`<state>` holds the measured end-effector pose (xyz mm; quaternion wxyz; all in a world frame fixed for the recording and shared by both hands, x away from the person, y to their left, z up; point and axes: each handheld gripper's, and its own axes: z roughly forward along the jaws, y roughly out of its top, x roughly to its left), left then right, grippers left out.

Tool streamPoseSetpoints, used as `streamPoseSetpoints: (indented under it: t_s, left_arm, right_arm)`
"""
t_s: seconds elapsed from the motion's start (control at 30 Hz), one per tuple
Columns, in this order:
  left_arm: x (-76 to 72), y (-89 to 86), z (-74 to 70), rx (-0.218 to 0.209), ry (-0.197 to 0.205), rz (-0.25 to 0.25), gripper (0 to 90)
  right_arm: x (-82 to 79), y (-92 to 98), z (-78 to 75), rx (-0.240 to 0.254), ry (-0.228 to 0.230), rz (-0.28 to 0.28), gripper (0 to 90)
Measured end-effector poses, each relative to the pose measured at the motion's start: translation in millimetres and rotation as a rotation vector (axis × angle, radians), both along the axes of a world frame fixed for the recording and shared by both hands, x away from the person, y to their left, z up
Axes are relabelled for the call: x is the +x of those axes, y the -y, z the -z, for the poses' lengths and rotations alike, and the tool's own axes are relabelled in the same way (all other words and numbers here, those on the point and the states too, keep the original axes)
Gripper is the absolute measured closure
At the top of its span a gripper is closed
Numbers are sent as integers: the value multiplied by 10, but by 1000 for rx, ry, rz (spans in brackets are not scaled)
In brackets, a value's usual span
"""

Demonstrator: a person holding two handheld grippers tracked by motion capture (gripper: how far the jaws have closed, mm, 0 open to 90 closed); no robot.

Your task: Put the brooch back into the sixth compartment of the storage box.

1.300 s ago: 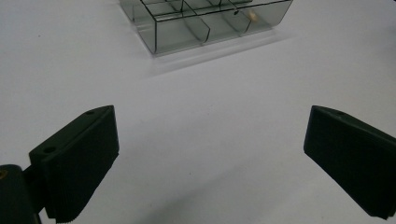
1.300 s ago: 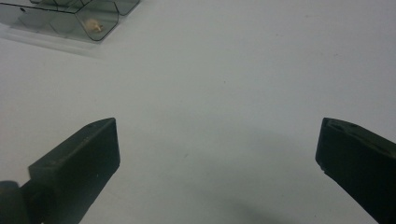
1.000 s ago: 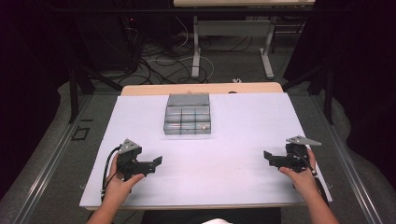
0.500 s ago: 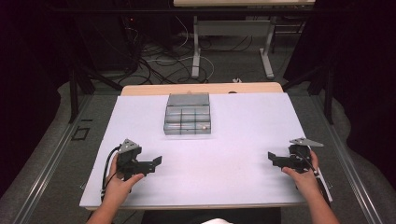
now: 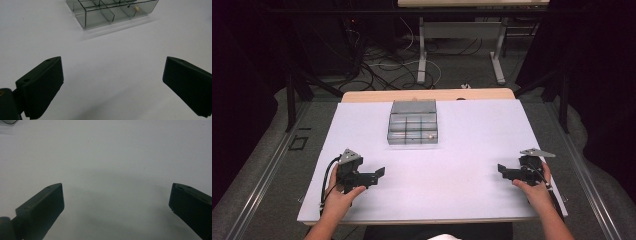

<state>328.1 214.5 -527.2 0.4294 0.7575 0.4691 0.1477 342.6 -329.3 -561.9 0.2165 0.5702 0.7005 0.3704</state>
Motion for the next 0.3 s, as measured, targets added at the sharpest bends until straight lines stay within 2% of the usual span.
streamPoseSetpoints:
  t_s: [0.13,0.3]
  left_arm:
    - [1,-3,0,0,1,0,35]
    - [14,-10,5,-7,-4,-7,35]
  right_arm:
    - [7,4,7,-10,4,-9,0]
    - [10,-19,15,6,-15,-4,0]
